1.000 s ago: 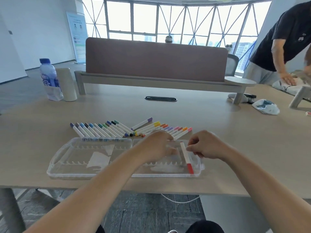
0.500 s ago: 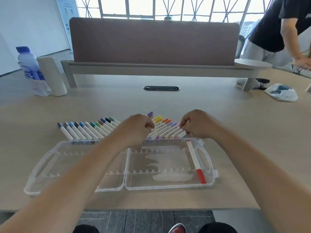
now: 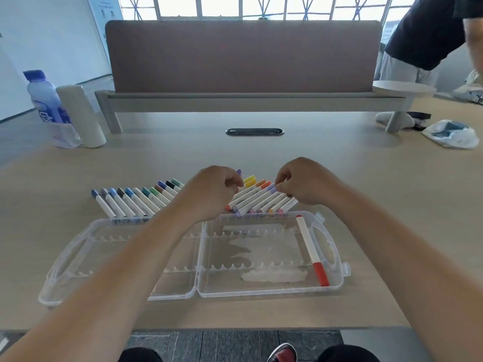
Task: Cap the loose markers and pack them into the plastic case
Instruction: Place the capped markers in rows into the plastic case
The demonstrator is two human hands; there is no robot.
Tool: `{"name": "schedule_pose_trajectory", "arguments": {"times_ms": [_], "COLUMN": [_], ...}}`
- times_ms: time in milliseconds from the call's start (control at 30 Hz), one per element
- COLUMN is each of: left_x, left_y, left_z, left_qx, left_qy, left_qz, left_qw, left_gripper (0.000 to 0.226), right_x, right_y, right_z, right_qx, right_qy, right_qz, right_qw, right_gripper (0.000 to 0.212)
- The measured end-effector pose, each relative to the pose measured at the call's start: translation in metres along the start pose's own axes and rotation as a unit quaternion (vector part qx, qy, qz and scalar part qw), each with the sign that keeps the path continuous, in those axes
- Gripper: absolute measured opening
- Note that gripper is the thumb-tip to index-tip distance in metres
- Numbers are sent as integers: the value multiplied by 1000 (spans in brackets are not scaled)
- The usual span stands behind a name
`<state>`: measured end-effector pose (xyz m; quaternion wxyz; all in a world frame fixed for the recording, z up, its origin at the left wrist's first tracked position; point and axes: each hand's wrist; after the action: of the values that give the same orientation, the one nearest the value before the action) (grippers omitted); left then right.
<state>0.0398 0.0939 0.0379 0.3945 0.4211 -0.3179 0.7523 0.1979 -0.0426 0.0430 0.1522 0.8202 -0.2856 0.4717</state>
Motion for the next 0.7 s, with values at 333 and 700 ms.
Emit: {"name": "schedule_pose_trajectory", "arguments": {"times_ms": [333, 700], "left_x": [6, 9], "left_y": [1, -3], "left_z": [-8, -8], "left_qx": [14, 36], "left_qy": [20, 39], "left_qz": [25, 44], "left_qw": [999, 998], "left_gripper": [21, 22], "right_x": [-9, -19], "right_y": [-10, -13], "right_z": [-14, -22], "right_qx": [21, 32], "right_qy": [7, 16], "right_qz": [-28, -26], "right_qw": [999, 999], "right_gripper": [11, 10]}}
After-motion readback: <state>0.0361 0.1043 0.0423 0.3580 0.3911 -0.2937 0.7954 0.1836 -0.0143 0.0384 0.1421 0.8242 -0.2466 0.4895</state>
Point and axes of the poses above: each hand's wrist, its own y-axis away from the middle knuckle, its own x-axis out of the back of the hand, z = x × y, and after that the axes turned 6 degrees about -y, right-handed
